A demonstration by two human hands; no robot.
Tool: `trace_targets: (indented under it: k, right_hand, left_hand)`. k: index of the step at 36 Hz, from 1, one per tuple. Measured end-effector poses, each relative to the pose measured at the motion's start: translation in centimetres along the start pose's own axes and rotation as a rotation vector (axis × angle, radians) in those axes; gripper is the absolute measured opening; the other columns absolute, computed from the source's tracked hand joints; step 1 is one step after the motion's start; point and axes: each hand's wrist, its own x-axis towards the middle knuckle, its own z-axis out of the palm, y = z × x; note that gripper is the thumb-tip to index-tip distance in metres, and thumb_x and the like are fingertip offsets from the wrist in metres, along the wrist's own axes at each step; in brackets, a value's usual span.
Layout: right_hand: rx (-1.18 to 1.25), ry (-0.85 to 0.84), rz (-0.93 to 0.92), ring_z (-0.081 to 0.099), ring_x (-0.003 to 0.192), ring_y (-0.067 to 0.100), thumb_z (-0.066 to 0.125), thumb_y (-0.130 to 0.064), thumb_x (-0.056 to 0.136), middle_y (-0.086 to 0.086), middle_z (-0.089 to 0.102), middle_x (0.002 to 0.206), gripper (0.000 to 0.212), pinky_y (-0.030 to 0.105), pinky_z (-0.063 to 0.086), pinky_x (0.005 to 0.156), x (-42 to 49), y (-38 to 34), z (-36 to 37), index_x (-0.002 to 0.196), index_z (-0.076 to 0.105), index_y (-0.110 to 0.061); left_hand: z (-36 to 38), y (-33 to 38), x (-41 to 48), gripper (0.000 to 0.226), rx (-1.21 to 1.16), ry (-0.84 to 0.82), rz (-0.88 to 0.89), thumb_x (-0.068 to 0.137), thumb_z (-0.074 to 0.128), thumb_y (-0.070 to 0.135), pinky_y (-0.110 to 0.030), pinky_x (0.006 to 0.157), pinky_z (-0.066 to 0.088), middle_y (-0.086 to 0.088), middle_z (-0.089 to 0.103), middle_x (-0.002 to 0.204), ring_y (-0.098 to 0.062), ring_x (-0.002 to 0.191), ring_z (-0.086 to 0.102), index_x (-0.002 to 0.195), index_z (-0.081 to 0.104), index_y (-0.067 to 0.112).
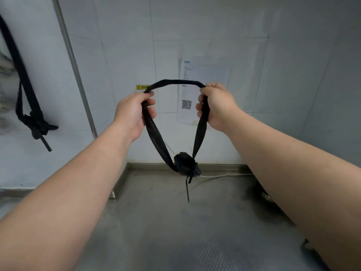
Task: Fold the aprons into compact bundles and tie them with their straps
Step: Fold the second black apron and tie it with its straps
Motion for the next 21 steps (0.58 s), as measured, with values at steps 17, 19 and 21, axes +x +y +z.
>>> trace_targets:
  k: [17, 19, 21]
  right_hand:
    - [-0.052, -0.134, -0.165, 0.024, 0.043, 0.011, 0.059, -0.011, 0.089, -0.001, 0.036, 0.059, 0.018, 0.017, 0.018, 0.037, 0.1, -3.1, 4.6, 0.076, 0.049, -0.017]
    - [-0.125, -0.131, -0.226, 0.023, 0.041, 0.010, 0.066, -0.024, 0.087, -0.003, 0.034, 0.055, 0.026, 0.017, 0.019, 0.038, -0.2, -2.9, 6.4, 0.070, 0.047, -0.018]
    - [-0.185, -0.134, -0.293, 0.025, 0.037, 0.008, 0.066, -0.031, 0.087, -0.006, 0.036, 0.055, 0.028, 0.017, 0.022, 0.037, -0.3, -2.8, 8.7, 0.070, 0.048, -0.019]
  left_hand:
    - [-1.2, 4.3, 0.3, 0.031, -0.154, 0.066, 0.114, 0.089, 0.033, 0.001, -0.016, 0.035, 0.020, 0.005, 0.065, 0.073, -0.004, 0.043, 0.036, 0.080, 0.056, 0.019]
    - [-2.6, 5.3, 0.4, 0.029, -0.121, 0.059, 0.135, 0.089, 0.034, 0.002, -0.016, 0.035, 0.019, 0.004, 0.065, 0.079, -0.004, 0.043, 0.035, 0.082, 0.058, 0.018]
    - [-4.3, 6.6, 0.7, 0.028, -0.074, 0.063, 0.168, 0.088, 0.037, 0.003, -0.016, 0.034, 0.019, 0.004, 0.065, 0.084, -0.004, 0.043, 0.035, 0.084, 0.059, 0.018]
